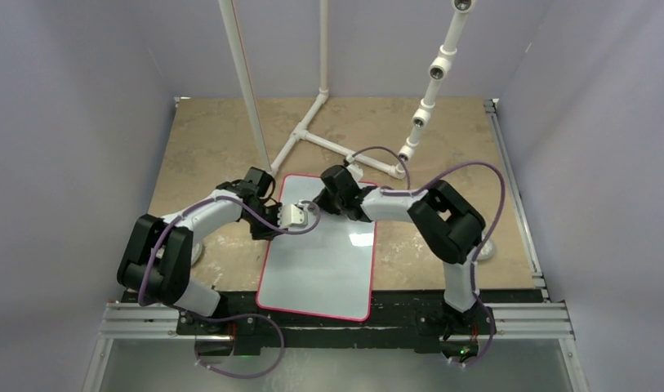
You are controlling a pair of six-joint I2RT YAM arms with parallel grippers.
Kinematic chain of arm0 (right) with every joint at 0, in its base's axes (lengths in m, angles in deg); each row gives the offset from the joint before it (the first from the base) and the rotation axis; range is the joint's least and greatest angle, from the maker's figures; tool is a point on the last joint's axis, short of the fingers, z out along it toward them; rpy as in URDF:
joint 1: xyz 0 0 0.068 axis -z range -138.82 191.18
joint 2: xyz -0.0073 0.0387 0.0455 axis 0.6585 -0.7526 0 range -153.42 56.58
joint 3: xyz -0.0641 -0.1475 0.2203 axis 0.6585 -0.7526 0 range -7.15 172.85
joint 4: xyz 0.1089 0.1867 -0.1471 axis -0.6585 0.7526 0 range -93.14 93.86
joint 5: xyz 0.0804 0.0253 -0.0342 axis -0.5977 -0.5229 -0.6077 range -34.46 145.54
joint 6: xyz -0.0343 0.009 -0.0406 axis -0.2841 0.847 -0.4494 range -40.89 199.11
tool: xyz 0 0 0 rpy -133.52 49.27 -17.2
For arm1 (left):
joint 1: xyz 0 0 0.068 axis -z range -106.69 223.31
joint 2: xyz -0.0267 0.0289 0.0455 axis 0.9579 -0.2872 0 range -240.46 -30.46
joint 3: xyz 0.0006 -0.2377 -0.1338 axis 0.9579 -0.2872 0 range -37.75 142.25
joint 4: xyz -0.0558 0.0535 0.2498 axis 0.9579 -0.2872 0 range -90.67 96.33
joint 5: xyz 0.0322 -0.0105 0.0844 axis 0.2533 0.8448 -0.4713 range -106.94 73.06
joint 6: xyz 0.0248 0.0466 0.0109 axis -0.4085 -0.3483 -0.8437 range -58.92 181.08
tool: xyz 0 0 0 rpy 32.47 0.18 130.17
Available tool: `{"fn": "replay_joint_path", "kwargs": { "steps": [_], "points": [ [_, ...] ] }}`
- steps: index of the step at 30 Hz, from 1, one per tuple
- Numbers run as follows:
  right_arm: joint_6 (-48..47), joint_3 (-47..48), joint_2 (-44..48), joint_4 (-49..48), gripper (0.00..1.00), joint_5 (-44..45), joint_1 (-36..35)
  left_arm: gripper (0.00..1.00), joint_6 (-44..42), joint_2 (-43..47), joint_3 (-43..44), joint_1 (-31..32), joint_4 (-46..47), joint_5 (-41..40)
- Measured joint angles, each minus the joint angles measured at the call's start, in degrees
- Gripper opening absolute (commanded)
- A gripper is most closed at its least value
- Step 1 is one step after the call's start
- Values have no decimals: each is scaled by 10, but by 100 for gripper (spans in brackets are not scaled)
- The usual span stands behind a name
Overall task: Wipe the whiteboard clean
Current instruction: Hold the whiteboard at the center of the board, then place the whiteboard eraser at the center of the board.
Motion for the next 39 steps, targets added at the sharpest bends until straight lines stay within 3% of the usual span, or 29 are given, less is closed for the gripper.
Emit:
{"fn": "replay_joint_path", "kwargs": {
  "steps": [3,7,9,11,14,22,28,32,35,39],
  "points": [
    [-8,-59,62,38,0,26,1,28,16,5,10,0,-25,-25],
    [-44,-64,110,122,0,59,5,32,41,28,39,-5,-67,-51],
    [-62,-58,133,170,0,79,8,59,54,57,56,-10,-79,-60],
    [-71,-55,159,209,0,98,8,79,66,92,71,-19,-83,-67],
    [-74,-54,198,261,0,125,8,88,96,143,86,-44,-79,-76],
    [-59,-111,329,363,0,160,52,95,190,232,74,-146,7,-134],
    [-58,-165,438,436,3,164,133,95,235,210,60,-184,32,-147],
    [-71,-183,467,447,11,161,169,99,261,203,43,-226,67,-144],
    [-90,-187,448,440,24,145,189,99,285,203,38,-254,96,-144],
    [-117,-187,396,412,68,120,193,99,315,203,37,-275,134,-144]
  ]
}}
